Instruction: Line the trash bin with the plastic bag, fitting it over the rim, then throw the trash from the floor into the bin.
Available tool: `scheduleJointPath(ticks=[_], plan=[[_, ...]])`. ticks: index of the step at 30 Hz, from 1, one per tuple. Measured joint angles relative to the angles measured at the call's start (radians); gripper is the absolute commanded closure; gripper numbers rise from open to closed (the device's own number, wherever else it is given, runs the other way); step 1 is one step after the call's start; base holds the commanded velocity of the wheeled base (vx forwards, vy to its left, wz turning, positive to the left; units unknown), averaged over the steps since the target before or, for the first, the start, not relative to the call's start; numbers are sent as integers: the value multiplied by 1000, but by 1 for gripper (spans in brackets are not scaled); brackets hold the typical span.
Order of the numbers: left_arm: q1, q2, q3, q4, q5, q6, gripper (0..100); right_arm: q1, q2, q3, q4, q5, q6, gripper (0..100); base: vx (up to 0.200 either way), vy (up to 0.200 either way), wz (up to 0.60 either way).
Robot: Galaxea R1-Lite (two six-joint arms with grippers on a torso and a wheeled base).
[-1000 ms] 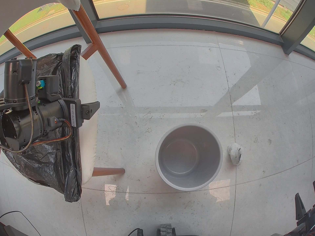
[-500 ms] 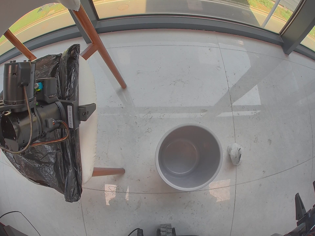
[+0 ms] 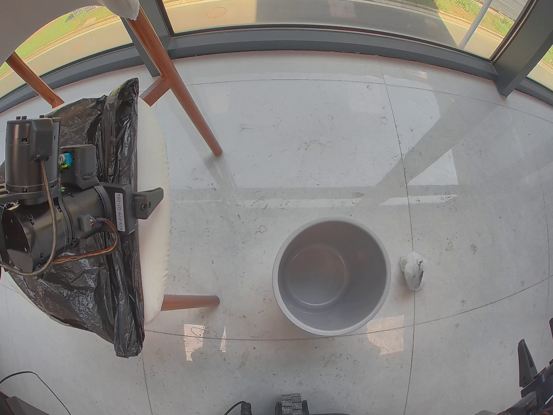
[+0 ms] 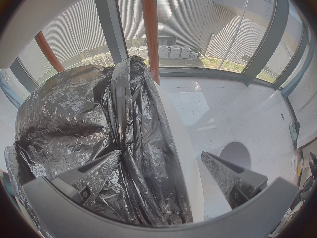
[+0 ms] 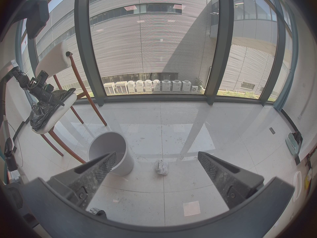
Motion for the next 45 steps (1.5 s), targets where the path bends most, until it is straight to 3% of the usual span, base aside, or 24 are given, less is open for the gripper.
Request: scheduleJointPath(ticks=[5, 6, 45], plan=[[-1, 0, 0, 0, 3, -1, 0, 0, 0, 0, 0, 0, 0, 0, 0, 0, 0], [-1, 0, 1, 0, 3, -1, 100, 0, 0, 0, 0, 0, 0, 0, 0, 0, 0], [-28, 0, -5, 5, -34, -29, 100, 0, 0, 0, 0, 0, 0, 0, 0, 0, 0]])
